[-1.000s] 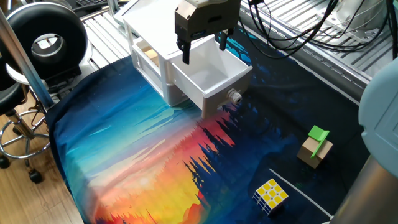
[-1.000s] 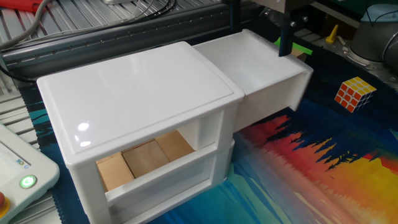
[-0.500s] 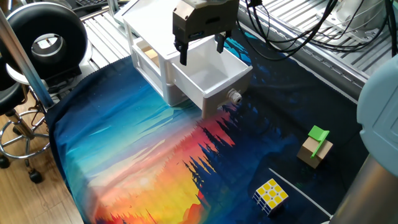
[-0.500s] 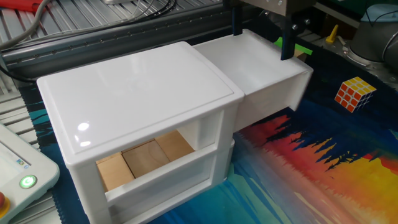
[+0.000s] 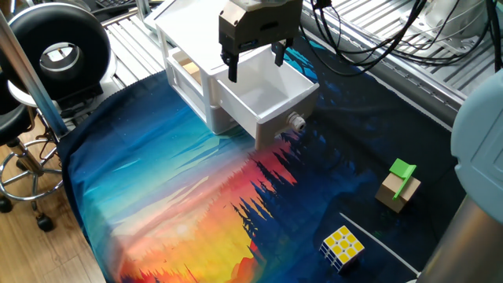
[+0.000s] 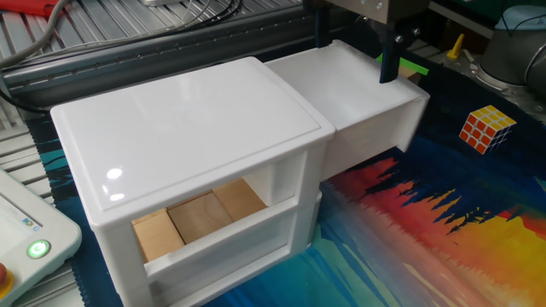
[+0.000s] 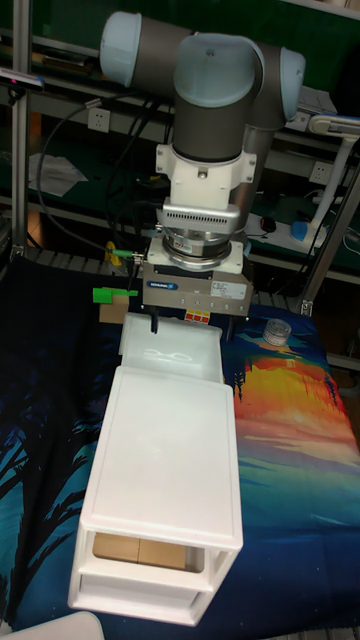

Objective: Use the gripper to push and close the drawer

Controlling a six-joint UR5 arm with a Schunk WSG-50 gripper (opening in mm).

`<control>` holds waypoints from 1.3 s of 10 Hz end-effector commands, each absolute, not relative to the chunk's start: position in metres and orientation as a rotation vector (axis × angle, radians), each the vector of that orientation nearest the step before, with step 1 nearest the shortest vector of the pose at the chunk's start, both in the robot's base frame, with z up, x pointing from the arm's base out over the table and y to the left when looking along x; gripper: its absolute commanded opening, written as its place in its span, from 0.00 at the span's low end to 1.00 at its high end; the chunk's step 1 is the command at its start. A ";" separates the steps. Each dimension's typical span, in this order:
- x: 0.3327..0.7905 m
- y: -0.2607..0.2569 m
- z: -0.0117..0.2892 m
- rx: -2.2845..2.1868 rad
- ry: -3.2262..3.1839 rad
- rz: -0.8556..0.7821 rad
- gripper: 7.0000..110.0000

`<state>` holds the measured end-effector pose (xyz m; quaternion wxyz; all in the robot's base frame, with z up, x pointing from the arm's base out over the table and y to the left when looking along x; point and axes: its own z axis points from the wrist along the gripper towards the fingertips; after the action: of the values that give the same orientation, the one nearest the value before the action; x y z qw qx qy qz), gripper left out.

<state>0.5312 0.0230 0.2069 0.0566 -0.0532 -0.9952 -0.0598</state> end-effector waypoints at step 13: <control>0.564 0.016 0.206 -0.259 -3.143 -0.157 0.99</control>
<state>0.5538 0.0150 0.2046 0.0120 -0.0798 -0.9957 -0.0456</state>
